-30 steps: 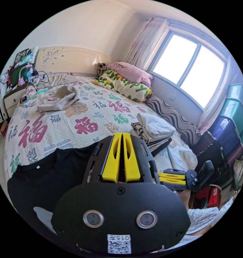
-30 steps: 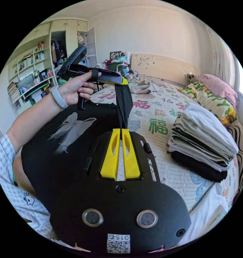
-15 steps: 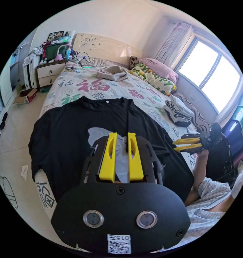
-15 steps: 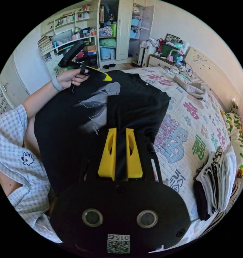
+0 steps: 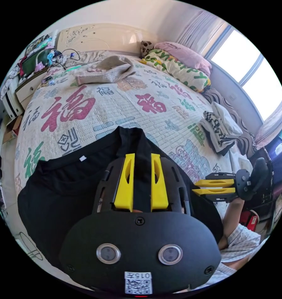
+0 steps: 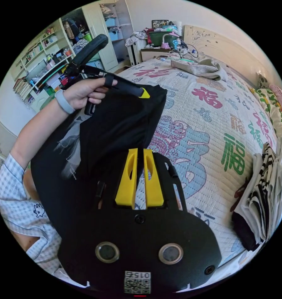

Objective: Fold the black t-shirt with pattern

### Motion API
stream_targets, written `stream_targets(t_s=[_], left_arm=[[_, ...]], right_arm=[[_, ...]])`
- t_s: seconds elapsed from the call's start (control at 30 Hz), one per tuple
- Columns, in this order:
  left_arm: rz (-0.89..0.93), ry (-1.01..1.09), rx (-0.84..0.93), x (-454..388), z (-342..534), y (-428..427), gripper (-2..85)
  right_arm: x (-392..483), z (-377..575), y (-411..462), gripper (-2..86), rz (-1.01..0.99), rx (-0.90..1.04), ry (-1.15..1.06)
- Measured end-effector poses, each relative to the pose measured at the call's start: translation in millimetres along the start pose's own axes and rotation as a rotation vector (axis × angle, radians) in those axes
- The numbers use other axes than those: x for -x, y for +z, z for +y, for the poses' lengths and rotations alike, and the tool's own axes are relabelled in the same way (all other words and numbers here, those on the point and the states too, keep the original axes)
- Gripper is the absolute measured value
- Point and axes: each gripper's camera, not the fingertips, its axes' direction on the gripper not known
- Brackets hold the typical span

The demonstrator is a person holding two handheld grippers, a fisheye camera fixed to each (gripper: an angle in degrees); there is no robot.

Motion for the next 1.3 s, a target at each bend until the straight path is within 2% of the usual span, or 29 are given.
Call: stream_targets(t_s=[0.1,0.33,0.53,0.63,0.73,0.83,0.9,1.03,1.13,1.3], left_arm=[[-0.016,0.030,0.003,-9.6,-10.3,4.9,1.4],[0.033,-0.006,-0.126,-28.4,-31.2,-10.3,-0.1],[-0.008,-0.041,-0.110,-34.9,-42.7,5.2,0.2],[-0.023,-0.067,-0.196,-33.2,-36.2,-27.0,0.8],[0.059,-0.025,-0.234,-33.3,-16.8,-72.4,4.4],[0.117,0.114,-0.093,-49.2,20.9,-97.6,7.7],[0.002,0.169,-0.022,-62.1,61.8,-109.6,9.3],[-0.165,0.141,0.019,-63.8,101.9,-119.6,10.4],[-0.221,0.085,0.011,-52.3,111.5,-123.6,9.4],[-0.075,0.025,-0.070,-28.9,116.1,-147.5,2.1]], right_arm=[[-7.4,-5.3,-1.4,1.2,-0.023,-0.008,0.023],[-22.5,-10.9,-2.5,-0.4,-0.025,-0.024,0.079],[-29.5,-16.7,3.3,1.7,-0.088,-0.040,0.102],[-27.3,-17.3,-6.8,3.9,-0.032,-0.082,0.132],[-5.6,-21.1,-20.8,4.6,-0.075,-0.149,0.020],[32.4,-35.7,-18.1,5.5,-0.081,-0.114,-0.134],[70.4,-49.3,-0.3,6.1,-0.101,-0.012,-0.296],[117.0,-69.2,31.5,6.6,-0.107,0.086,-0.418],[145.4,-80.7,68.3,5.3,0.014,0.219,-0.456],[164.4,-92.1,77.5,0.0,0.041,0.182,-0.470]])
